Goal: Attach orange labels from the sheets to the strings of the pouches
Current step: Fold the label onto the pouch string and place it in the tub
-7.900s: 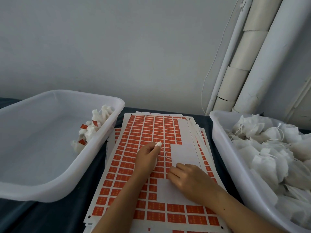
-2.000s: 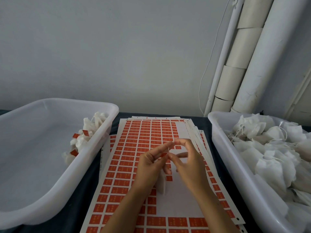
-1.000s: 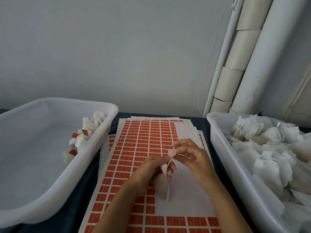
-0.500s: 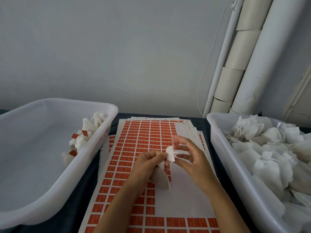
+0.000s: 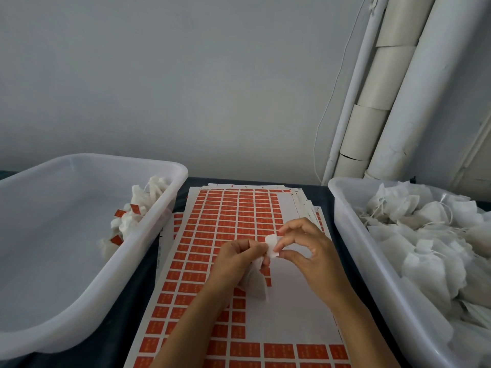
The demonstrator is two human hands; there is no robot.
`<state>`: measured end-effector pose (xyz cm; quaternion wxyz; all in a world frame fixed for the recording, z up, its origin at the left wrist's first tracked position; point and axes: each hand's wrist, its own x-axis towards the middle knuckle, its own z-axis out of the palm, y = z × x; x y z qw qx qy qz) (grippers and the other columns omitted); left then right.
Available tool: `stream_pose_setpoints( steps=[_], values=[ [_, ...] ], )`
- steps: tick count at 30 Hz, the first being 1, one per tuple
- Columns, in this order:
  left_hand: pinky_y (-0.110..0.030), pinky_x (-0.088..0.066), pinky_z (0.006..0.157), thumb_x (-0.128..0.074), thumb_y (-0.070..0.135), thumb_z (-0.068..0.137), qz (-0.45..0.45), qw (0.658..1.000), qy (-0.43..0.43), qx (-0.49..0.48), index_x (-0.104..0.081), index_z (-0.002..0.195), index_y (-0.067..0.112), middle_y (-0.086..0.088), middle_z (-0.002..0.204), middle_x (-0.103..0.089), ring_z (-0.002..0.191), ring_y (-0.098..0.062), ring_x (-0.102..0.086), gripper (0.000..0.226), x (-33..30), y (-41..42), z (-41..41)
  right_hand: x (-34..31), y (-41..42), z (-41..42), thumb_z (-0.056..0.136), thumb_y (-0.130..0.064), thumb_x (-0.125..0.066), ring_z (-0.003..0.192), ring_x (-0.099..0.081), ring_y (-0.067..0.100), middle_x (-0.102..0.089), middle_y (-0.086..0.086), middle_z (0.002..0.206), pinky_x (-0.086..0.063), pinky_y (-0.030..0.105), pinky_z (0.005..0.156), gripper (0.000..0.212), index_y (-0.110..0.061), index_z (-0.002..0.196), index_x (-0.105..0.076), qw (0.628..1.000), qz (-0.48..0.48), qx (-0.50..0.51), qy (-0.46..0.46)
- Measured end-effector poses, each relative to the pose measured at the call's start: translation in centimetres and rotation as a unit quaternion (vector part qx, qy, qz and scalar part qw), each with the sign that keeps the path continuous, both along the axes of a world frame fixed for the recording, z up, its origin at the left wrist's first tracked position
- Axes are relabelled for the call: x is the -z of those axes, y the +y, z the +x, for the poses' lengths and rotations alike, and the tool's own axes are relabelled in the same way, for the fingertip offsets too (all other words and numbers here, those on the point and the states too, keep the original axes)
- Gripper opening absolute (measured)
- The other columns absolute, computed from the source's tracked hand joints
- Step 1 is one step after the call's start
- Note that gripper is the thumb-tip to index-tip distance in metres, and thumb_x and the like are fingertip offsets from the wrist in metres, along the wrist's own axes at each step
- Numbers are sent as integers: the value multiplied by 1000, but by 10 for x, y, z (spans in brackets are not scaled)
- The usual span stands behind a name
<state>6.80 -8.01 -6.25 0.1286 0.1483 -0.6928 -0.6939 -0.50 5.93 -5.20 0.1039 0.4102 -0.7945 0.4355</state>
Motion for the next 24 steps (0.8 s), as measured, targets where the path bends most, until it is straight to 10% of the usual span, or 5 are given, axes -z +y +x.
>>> stream_pose_setpoints(
  steps=[24],
  values=[
    [-9, -39, 44, -57, 13, 92, -129, 987, 53, 81, -66, 73, 23, 14, 59, -65, 50, 0, -56, 23, 4, -2, 0, 10, -6, -1, 90, -17, -57, 85, -63, 9, -64, -5, 90, -53, 16, 71, 7, -19, 83, -56, 975, -76, -35, -205]
  ],
)
